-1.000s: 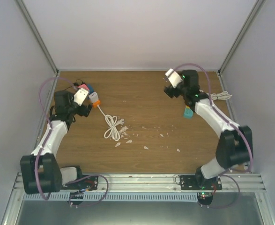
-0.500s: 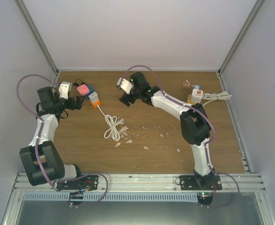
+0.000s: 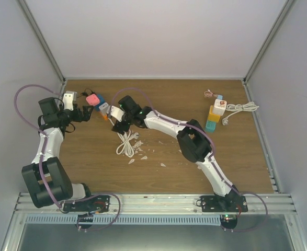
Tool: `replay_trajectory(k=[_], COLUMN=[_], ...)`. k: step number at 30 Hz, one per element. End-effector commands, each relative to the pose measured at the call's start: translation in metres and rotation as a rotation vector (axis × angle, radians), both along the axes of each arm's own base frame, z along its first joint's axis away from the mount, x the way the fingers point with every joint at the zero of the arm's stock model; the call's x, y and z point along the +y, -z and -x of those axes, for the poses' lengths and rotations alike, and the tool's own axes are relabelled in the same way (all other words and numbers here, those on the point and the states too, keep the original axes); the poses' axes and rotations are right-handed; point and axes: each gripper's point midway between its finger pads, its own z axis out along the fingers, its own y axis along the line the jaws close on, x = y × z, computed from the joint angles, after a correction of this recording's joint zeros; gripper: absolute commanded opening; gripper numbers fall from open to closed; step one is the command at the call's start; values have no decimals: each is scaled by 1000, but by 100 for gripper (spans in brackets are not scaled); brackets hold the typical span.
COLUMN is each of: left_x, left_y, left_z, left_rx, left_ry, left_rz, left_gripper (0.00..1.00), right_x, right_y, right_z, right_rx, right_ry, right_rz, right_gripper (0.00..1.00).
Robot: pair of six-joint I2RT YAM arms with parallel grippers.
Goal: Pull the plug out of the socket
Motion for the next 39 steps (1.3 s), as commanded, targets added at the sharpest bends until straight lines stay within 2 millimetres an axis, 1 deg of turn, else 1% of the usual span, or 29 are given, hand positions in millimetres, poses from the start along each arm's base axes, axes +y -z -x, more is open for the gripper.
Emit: replay_trajectory(k=[1,6,12,14,17,20,21,24,26,28,32,35,39], left_x=[4,7,7,8,10,11,12,12,11,10,4,-4,-25], left_y=[-31,-31,-34,-33,-32,-32,-31,-31,-32,-32,-30,-27,-27], left_z=[-5,-6,-5,-5,-6,-6,-6,-7,-6,-6,-5,-3,-2], left_rx=[-93,-92,-104,-102,-103,-103,-99,-98,-101,-106,-119,-138,-144], left_ry=[-8,-22,-26,-29,-35,-41,-47,-48,-43,-37,-17,9,73], left_rz=[-8,-13,-21,-23,-29,-31,-32,-33,-35,-39,-55,-81,-116], left_gripper=[99,99,99,99,99,99,99,99,99,99,99,99,99], right_x=[16,19,11,6,-6,-20,-25,-42,-60,-76,-110,-140,-177], right_y=[28,51,67,72,76,80,82,78,81,79,80,88,93], right_z=[17,21,25,28,35,42,43,46,52,58,82,98,112], right_rx=[41,40,59,65,51,32,32,44,66,78,112,136,179], right_ry=[-12,5,11,2,-22,-48,-50,-59,-76,-104,-202,-265,-299], right_rz=[44,91,139,164,198,237,249,260,273,277,290,305,304], right_gripper=[84,74,56,47,30,8,2,1,1,1,1,1,1])
